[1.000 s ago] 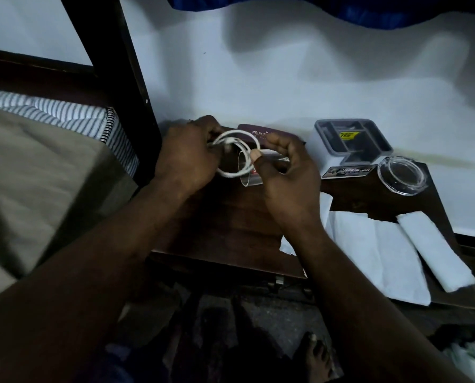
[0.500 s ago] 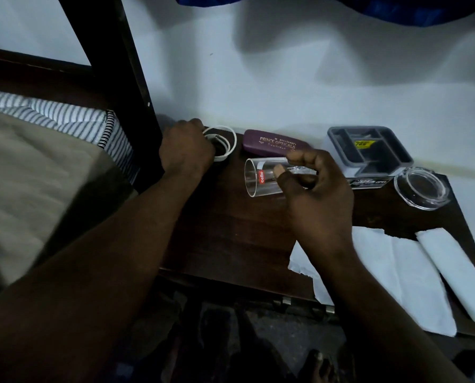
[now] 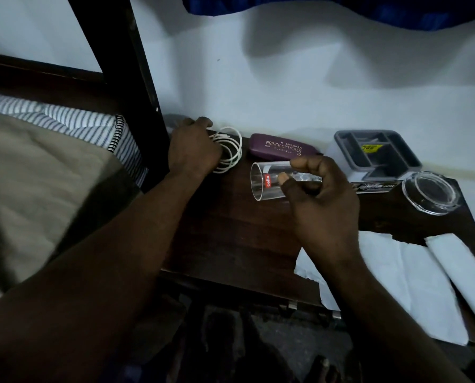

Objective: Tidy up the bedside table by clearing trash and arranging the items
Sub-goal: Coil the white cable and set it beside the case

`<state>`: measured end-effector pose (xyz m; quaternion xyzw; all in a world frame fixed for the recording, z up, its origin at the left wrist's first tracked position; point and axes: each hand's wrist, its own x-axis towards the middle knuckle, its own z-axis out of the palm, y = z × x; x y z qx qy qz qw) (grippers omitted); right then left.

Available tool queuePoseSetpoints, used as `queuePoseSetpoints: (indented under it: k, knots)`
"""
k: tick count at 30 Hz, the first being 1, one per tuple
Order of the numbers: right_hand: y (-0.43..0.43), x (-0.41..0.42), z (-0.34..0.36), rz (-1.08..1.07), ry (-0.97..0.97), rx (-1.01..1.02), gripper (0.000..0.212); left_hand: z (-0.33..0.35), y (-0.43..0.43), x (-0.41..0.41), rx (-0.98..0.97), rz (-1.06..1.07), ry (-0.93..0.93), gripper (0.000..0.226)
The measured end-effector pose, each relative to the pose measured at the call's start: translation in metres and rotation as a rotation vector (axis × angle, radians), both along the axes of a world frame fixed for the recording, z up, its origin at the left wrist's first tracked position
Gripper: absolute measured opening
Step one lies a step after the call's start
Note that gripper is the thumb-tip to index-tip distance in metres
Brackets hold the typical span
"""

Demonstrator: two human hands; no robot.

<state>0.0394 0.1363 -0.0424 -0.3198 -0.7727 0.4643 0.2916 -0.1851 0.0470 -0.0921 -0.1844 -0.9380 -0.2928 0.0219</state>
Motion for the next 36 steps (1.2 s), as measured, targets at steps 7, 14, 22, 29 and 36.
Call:
queuePoseSetpoints:
  k: [7,14,22,29,36]
  knots:
    - [0.001,-0.001,-0.005,0.0,-0.017,0.011,0.019,-0.008,0.005,-0.005,-0.143,-0.033,-0.001,0.038]
    - [-0.003,-0.005,-0.002,0.02,-0.011,0.02,0.015,0.002,0.003,0.009,-0.26,-0.045,0.04,0.031]
    - [-0.014,-0.001,0.009,0.152,-0.008,-0.071,0.032,0.044,-0.033,0.054,-0.075,0.025,0.122,0.031]
    - [-0.02,0.004,0.02,0.23,0.014,-0.199,0.024,0.074,-0.034,0.146,0.41,-0.138,0.024,0.012]
    - [-0.007,0.017,0.023,0.139,0.284,-0.714,0.017,0.084,-0.034,0.168,1.159,-0.051,-0.984,0.034]
